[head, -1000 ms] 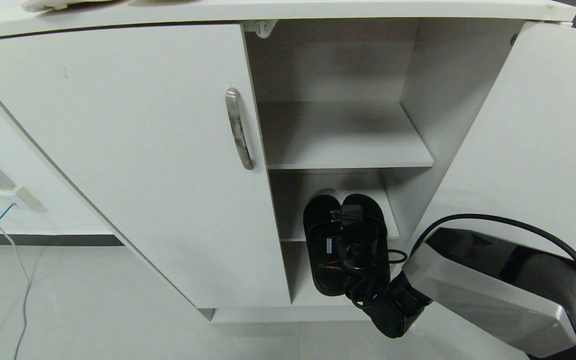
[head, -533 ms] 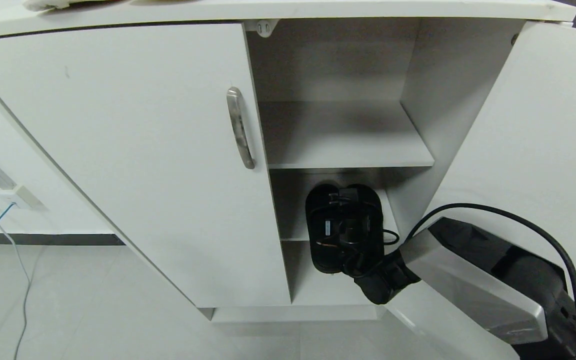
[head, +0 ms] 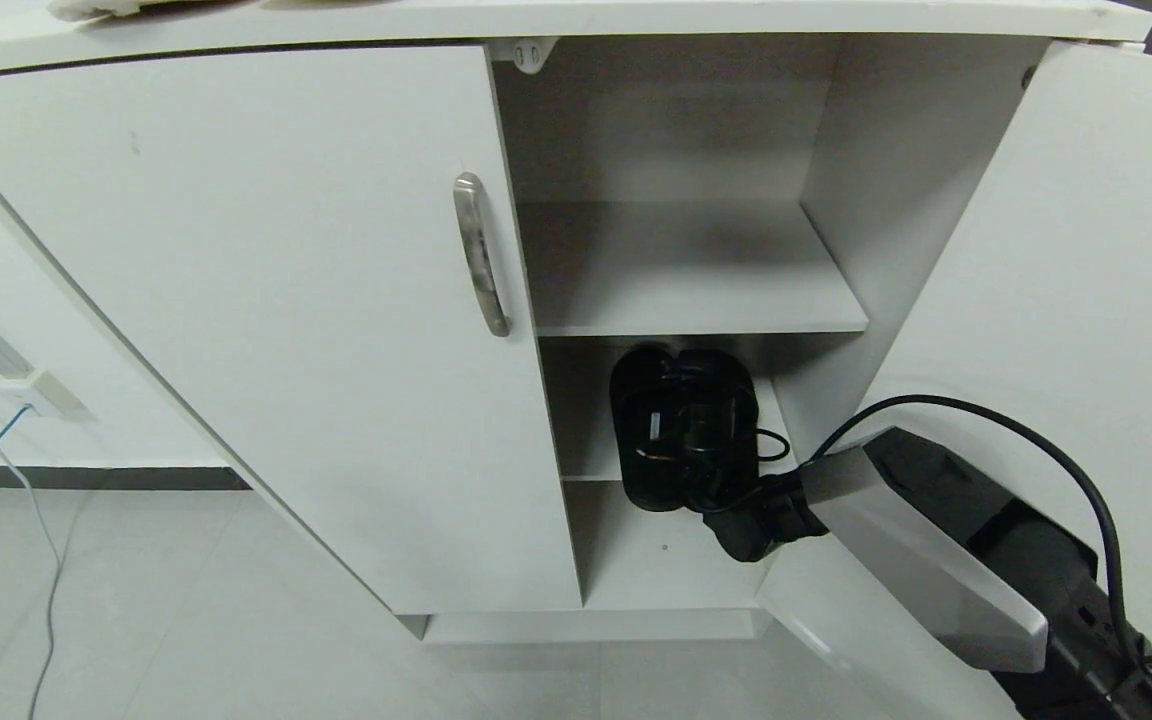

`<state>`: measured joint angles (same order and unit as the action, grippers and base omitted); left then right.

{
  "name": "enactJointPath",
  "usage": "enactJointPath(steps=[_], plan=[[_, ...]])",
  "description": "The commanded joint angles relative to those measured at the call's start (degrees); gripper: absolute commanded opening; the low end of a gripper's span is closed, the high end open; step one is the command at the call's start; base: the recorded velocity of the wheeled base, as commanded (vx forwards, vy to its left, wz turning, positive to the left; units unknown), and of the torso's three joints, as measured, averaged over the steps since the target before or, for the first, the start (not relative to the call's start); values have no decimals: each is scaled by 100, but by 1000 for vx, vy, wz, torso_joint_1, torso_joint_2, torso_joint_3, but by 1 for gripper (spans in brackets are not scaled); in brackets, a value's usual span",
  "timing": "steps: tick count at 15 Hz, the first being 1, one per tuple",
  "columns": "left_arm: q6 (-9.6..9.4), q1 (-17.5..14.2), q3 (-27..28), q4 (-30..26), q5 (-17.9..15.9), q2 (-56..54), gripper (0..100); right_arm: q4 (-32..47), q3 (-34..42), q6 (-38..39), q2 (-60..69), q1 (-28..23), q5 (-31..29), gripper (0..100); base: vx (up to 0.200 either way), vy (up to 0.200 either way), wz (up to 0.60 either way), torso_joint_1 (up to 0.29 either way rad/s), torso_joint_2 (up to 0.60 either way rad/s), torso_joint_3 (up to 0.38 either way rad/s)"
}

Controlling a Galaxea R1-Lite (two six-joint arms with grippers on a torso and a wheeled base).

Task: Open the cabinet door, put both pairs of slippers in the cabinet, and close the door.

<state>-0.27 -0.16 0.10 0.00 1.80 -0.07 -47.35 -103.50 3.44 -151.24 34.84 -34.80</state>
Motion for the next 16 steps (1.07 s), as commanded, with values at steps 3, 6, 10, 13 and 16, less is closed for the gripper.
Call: enactJointPath(steps=[3, 6, 10, 13, 16], plan=[[0, -2, -1, 0, 4, 7, 0, 279, -390, -19, -64, -118, 26, 0, 0, 0, 0, 0, 0, 0], [0, -2, -1, 0, 13, 7, 0, 358, -443, -10, -81, -127, 88, 100, 0, 0, 0, 0, 0, 0], [0, -2, -1, 0, 74, 7, 0, 288, 93, 8, 191, -83, 88, 100, 0, 0, 0, 0, 0, 0], [0, -2, -1, 0, 74, 7, 0, 15, 717, 8, 516, 23, 61, 100, 0, 0, 0, 0, 0, 0], [-8, -2, -1, 0, 66, 7, 0, -407, 1754, 8, 1088, 251, 18, 100, 0, 0, 0, 0, 0, 0]])
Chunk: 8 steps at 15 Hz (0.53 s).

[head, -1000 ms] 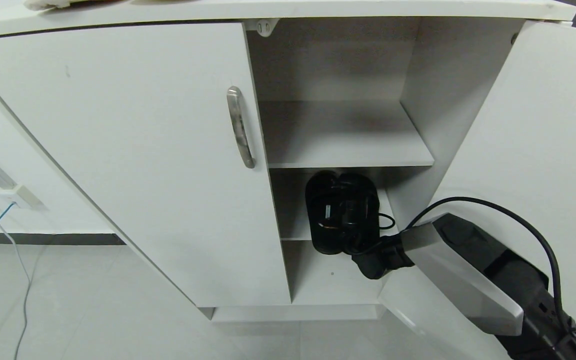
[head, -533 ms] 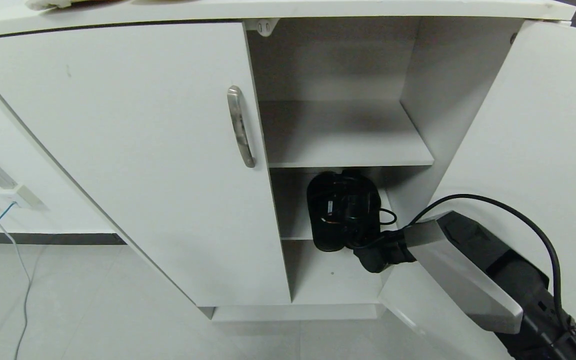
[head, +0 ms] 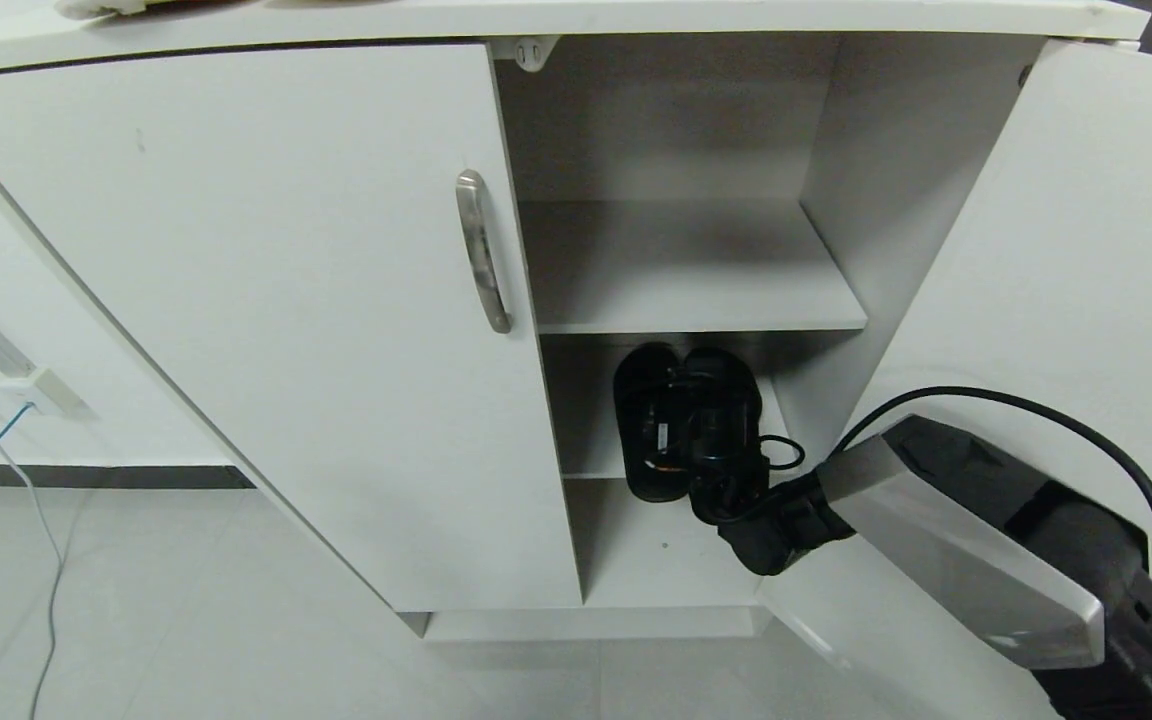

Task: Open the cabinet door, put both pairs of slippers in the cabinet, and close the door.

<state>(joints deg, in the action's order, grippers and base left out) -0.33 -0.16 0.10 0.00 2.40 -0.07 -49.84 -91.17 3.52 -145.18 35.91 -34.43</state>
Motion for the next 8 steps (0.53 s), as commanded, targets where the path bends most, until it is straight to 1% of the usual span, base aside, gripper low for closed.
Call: enactJointPath(steps=[1, 3, 4, 5, 8], plan=[[-2, -2, -1, 0, -12, 7, 0, -264, 926, -1, 737, 232, -29, 100, 0, 0, 0, 0, 0, 0], [-2, -2, -1, 0, -3, 7, 0, -431, 1673, 8, 1176, 408, -196, 100, 0, 0, 0, 0, 0, 0], [-2, -2, -1, 0, -3, 7, 0, -501, 1822, 8, 1255, 469, -222, 100, 0, 0, 0, 0, 0, 0], [-2, -2, -1, 0, 6, 7, 0, -747, 2420, 8, 1536, 627, -258, 100, 0, 0, 0, 0, 0, 0], [7, -2, -1, 0, -3, 7, 0, -1099, 3431, 157, 2011, 953, -389, 100, 0, 0, 0, 0, 0, 0]])
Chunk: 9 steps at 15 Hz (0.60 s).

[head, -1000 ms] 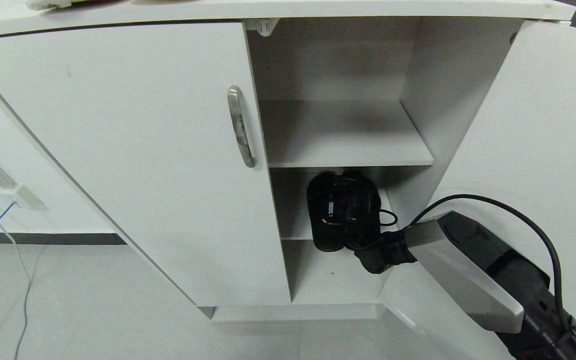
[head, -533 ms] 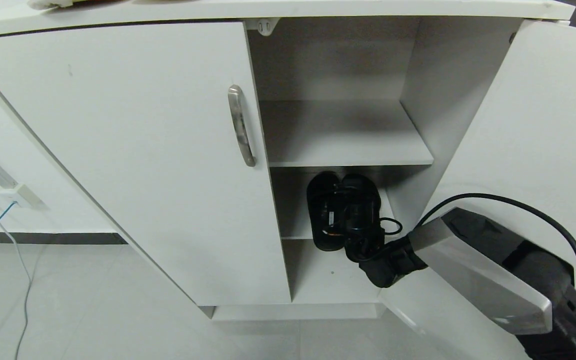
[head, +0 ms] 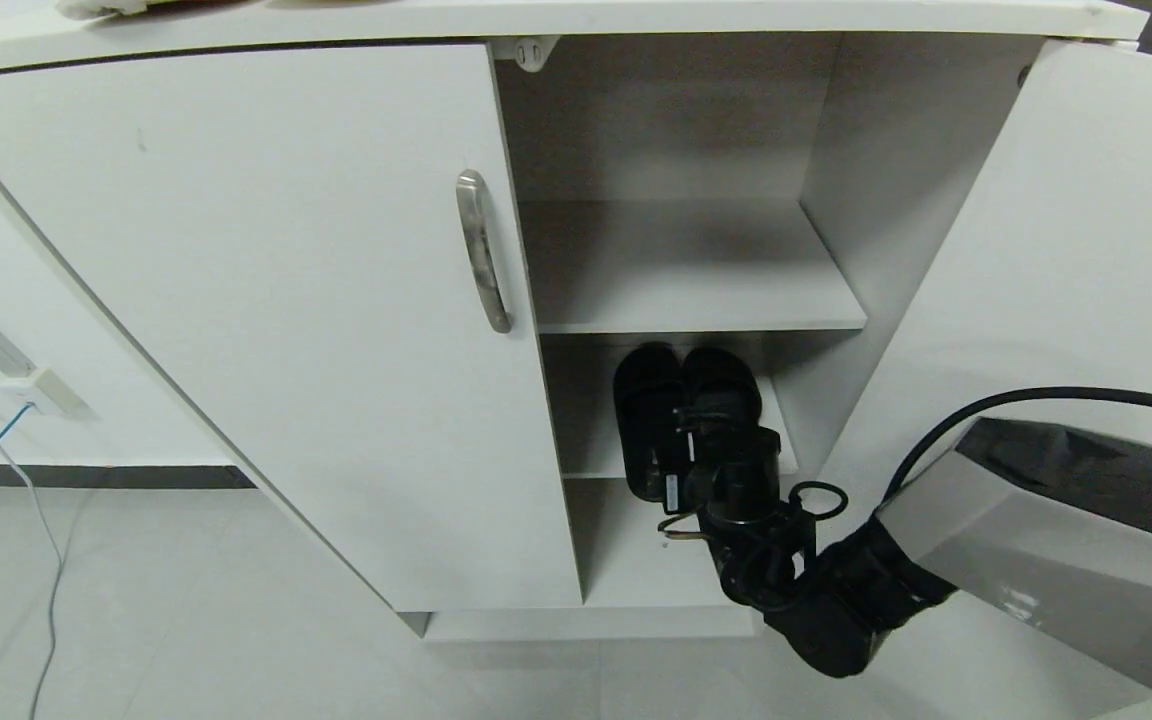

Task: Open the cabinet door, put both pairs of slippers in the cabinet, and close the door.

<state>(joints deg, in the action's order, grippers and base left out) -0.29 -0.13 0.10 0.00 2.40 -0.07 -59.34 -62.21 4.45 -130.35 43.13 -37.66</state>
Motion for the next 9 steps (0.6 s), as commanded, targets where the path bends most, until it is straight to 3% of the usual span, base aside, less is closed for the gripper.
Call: enactJointPath(steps=[1, 6, 9], plan=[[-6, -4, -1, 0, -3, 7, 0, -156, 763, 109, 669, 275, -66, 100, 0, 0, 0, 0, 0, 0], [-6, -4, -1, 0, 15, 7, 0, -218, 1255, 109, 1047, 459, -66, 100, 0, 0, 0, 0, 0, 0], [3, -4, -1, 0, 15, 7, 0, -227, 1317, 109, 1073, 512, -66, 100, -200, 0, 0, 4, 1, 1]])
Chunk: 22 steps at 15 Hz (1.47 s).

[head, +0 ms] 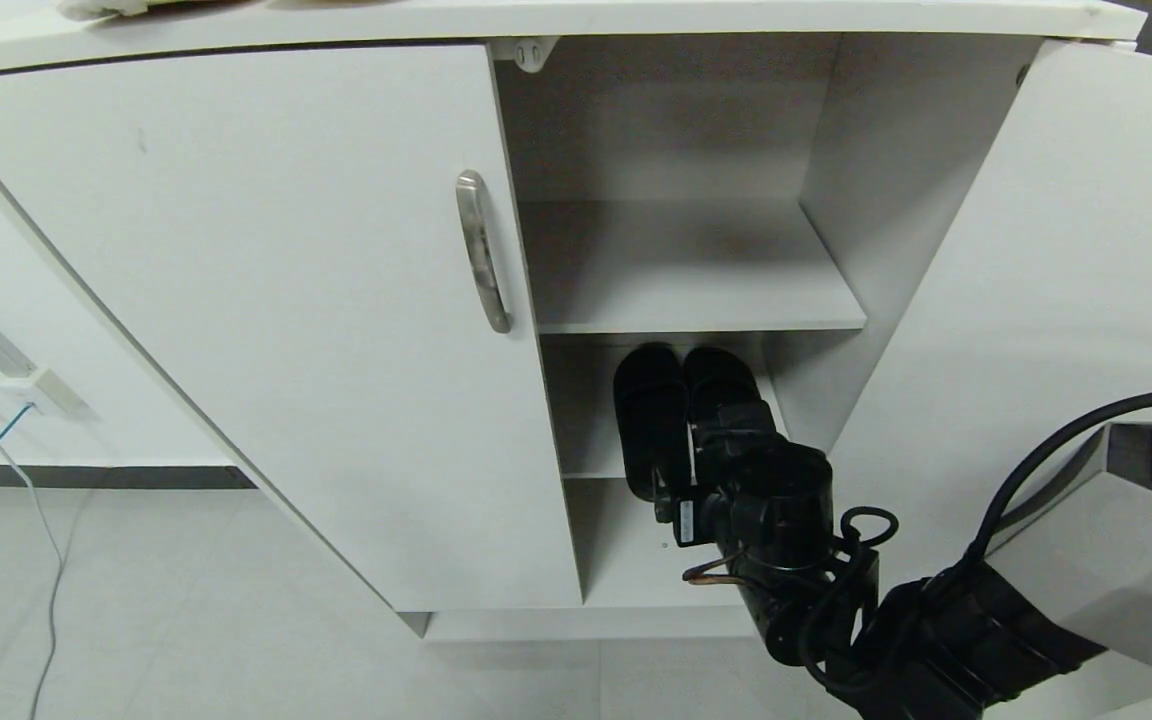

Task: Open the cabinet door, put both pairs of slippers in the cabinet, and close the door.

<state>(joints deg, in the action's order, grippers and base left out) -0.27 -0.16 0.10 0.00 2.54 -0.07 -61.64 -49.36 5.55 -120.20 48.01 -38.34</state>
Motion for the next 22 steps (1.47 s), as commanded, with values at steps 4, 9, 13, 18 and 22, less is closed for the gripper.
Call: enactJointPath(steps=[4, 9, 13, 18, 22], plan=[[0, -2, -1, 0, 1, 7, 0, 11, 58, -19, 58, 68, 2, 100, -150, 0, 0, 3, 2, 2], [-8, -2, -1, 0, -25, 7, 0, -24, 111, -19, 67, 68, 2, 100, 0, 0, 0, 0, 0, 0], [0, -2, -1, 0, -51, 7, 0, -173, 225, -27, 76, 86, -7, 100, 0, 0, 0, 0, 0, 0], [0, -2, -1, 0, -51, 7, 0, -191, 304, -45, 102, 165, -7, 100, 0, 0, 0, 0, 0, 0], [-8, -2, -1, 0, -51, 7, 0, -191, 348, -36, 102, 165, 2, 100, 0, 0, 0, 0, 0, 0]])
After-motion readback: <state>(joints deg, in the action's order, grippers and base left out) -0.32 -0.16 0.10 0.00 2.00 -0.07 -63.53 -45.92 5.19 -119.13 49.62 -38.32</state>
